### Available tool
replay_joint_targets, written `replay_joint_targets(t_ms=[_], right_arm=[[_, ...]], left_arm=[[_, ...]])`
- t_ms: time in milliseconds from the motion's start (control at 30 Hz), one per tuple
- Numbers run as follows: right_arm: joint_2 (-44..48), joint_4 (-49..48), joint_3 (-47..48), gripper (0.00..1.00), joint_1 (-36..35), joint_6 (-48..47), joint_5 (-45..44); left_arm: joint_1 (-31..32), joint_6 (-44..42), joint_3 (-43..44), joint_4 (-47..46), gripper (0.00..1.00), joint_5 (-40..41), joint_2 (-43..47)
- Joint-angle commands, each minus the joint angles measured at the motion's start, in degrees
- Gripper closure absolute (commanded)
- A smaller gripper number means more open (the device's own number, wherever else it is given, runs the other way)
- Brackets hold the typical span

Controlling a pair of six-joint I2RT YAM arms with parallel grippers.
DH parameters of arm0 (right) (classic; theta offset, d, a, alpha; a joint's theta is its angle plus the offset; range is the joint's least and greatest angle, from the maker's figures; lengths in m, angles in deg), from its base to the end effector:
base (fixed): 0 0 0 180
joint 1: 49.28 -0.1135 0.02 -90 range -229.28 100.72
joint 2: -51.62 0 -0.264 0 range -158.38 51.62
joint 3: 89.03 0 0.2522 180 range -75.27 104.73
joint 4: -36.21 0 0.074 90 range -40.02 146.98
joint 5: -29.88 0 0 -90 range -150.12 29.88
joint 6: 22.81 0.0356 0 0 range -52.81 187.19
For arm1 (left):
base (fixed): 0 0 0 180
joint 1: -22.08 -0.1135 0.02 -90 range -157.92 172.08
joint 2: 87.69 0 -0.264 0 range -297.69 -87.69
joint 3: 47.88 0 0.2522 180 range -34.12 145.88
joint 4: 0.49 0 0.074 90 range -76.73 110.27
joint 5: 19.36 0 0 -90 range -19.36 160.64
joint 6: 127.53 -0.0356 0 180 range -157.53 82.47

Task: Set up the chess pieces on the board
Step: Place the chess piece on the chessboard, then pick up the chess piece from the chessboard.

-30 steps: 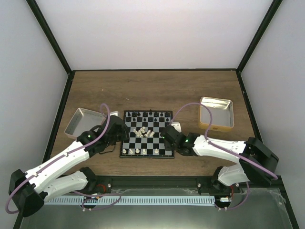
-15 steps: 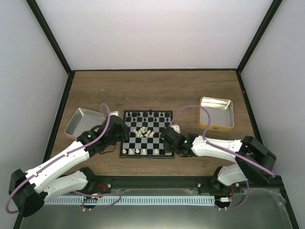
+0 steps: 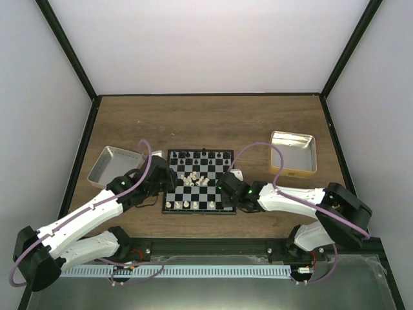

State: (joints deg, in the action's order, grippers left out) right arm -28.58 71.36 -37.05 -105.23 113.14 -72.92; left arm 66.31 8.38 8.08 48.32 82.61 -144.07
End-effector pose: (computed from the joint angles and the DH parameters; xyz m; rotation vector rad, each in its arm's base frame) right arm 0.1443 0.1994 0.1572 -0.1617 2.6588 0.3012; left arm 0.1464 -0.1322 0.2491 -0.1318 2.4561 -0.4646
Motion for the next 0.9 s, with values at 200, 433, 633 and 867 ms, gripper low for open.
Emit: replay_joint_targets(t_ms=[200,433,633,867], right_arm=[[2.43,1.67,2.90,0.75,0.57,0.94,-2.23],[7.85,2.07,2.52,0.69,0.62,3.23,-6.00],[9.46,2.43,1.98,0.69,0.57,3.65,-6.52],[10.49,2.67,0.90,0.69,0.58,4.14,-6.46]], left_arm=[[-0.20,-3.42,1.97,-3.77,0.49,-3.94,-5.70],[-0.24,-5.66,5.63,-3.71,0.55,-3.16,-15.64],[-0.67,-8.32,9.34,-4.73,0.70,-1.29,-22.72],[-2.45,-8.86,11.93,-4.86,0.70,0.02,-29.09]])
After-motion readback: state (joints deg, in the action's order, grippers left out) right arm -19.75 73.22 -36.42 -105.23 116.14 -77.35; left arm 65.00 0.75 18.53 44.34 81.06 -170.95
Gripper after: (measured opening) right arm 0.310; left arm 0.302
